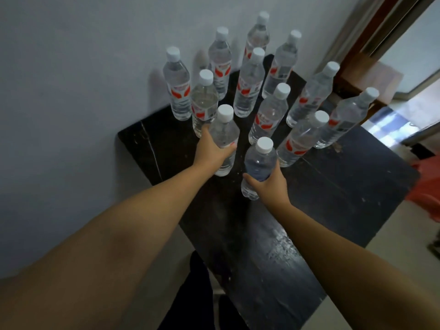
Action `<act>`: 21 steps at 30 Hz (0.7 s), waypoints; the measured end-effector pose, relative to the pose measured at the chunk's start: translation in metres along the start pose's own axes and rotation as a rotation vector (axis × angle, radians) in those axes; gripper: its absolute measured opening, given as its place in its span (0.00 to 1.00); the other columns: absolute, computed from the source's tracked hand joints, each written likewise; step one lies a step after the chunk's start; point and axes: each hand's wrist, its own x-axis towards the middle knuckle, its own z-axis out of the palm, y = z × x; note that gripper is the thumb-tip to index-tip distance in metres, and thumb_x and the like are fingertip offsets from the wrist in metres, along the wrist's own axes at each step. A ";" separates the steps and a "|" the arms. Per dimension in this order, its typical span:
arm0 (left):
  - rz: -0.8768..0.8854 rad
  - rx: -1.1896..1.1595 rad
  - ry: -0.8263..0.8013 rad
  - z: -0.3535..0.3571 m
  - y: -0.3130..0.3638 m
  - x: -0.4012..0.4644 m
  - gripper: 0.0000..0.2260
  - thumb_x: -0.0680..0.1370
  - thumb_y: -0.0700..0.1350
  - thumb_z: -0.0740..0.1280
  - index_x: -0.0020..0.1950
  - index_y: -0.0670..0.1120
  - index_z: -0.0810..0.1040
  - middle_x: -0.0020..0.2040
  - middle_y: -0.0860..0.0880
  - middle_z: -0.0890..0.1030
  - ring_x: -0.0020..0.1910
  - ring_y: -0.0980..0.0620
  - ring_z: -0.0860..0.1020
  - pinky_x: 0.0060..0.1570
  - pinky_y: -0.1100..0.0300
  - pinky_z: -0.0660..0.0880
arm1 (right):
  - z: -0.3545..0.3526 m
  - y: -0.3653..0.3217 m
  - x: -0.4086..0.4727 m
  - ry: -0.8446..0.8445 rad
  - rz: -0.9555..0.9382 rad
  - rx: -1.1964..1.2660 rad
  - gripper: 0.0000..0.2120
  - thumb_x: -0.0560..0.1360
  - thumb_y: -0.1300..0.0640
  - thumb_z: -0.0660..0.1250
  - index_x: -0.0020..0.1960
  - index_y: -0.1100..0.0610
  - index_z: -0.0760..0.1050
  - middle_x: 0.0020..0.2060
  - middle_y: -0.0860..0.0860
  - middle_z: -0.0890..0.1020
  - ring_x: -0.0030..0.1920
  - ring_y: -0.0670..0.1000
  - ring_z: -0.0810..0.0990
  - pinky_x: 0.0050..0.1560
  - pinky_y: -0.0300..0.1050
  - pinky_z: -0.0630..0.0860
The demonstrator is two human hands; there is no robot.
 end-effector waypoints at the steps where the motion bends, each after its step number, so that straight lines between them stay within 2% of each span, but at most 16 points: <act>1: 0.009 -0.003 -0.016 0.002 -0.002 0.002 0.34 0.70 0.46 0.76 0.71 0.45 0.62 0.65 0.46 0.74 0.64 0.49 0.74 0.58 0.62 0.68 | 0.002 0.000 0.002 -0.002 -0.005 0.008 0.32 0.68 0.57 0.77 0.67 0.52 0.66 0.60 0.46 0.76 0.59 0.43 0.74 0.59 0.37 0.71; 5: 0.022 0.016 -0.081 0.006 -0.009 0.003 0.33 0.70 0.48 0.76 0.70 0.48 0.63 0.61 0.50 0.75 0.61 0.54 0.74 0.56 0.61 0.69 | 0.004 0.005 0.010 -0.013 0.011 0.011 0.34 0.68 0.56 0.78 0.69 0.52 0.65 0.62 0.47 0.77 0.61 0.44 0.75 0.59 0.37 0.71; 10: 0.096 0.076 -0.130 0.004 -0.017 -0.002 0.32 0.71 0.45 0.75 0.70 0.45 0.62 0.64 0.48 0.74 0.64 0.52 0.73 0.57 0.64 0.67 | -0.007 0.019 0.005 -0.009 0.062 -0.004 0.39 0.68 0.55 0.77 0.73 0.56 0.62 0.64 0.51 0.76 0.62 0.47 0.75 0.60 0.39 0.72; 15: 0.097 0.107 -0.125 0.005 -0.020 -0.003 0.34 0.71 0.44 0.75 0.71 0.45 0.61 0.68 0.47 0.72 0.67 0.51 0.71 0.60 0.64 0.65 | -0.012 0.029 -0.003 -0.032 0.073 -0.022 0.38 0.68 0.54 0.77 0.73 0.57 0.62 0.64 0.52 0.77 0.63 0.49 0.76 0.58 0.38 0.72; 18: 0.069 0.105 -0.113 0.007 -0.022 -0.004 0.35 0.71 0.45 0.75 0.72 0.46 0.60 0.69 0.47 0.71 0.69 0.50 0.70 0.64 0.61 0.66 | -0.013 0.027 -0.002 -0.055 0.084 -0.030 0.39 0.69 0.54 0.76 0.74 0.57 0.60 0.66 0.51 0.75 0.62 0.46 0.74 0.58 0.38 0.70; 21: 0.049 0.120 -0.115 0.007 -0.020 -0.006 0.37 0.70 0.44 0.75 0.73 0.46 0.58 0.71 0.46 0.67 0.71 0.48 0.67 0.68 0.57 0.64 | -0.016 0.029 0.000 -0.125 0.083 -0.072 0.39 0.69 0.53 0.76 0.74 0.56 0.59 0.67 0.52 0.74 0.65 0.50 0.74 0.60 0.40 0.71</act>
